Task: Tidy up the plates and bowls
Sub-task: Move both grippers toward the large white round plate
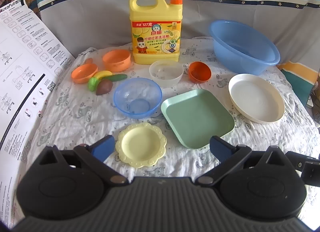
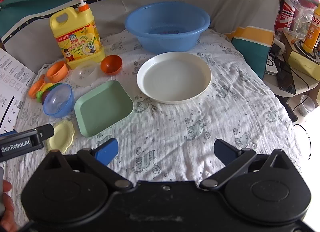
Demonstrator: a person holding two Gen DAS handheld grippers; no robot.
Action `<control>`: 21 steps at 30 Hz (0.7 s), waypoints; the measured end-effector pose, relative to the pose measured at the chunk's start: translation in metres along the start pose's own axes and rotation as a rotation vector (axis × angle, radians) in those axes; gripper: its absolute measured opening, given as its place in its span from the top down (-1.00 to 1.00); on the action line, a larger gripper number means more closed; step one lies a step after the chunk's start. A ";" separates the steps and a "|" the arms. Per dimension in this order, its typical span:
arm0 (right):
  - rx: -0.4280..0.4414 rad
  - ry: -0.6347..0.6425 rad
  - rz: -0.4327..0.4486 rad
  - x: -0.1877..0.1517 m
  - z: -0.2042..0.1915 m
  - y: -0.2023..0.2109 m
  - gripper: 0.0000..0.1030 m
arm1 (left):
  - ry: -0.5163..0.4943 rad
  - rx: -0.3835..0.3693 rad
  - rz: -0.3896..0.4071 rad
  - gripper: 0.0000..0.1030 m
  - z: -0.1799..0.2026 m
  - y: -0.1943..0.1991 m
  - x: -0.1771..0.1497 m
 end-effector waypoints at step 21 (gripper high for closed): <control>0.008 -0.030 -0.029 -0.002 0.005 -0.014 -1.00 | -0.023 0.018 -0.033 -1.00 0.012 -0.016 -0.003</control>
Point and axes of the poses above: each gripper's, at about its wrist camera, not at the fingertips, and y roughly against the way its jaws point, z to its right, x to its top, the point moved 9 cm from there along -y, roughly the way its jaws point, and after that the axes turned 9 degrees about -z, right-handed, at the moved point
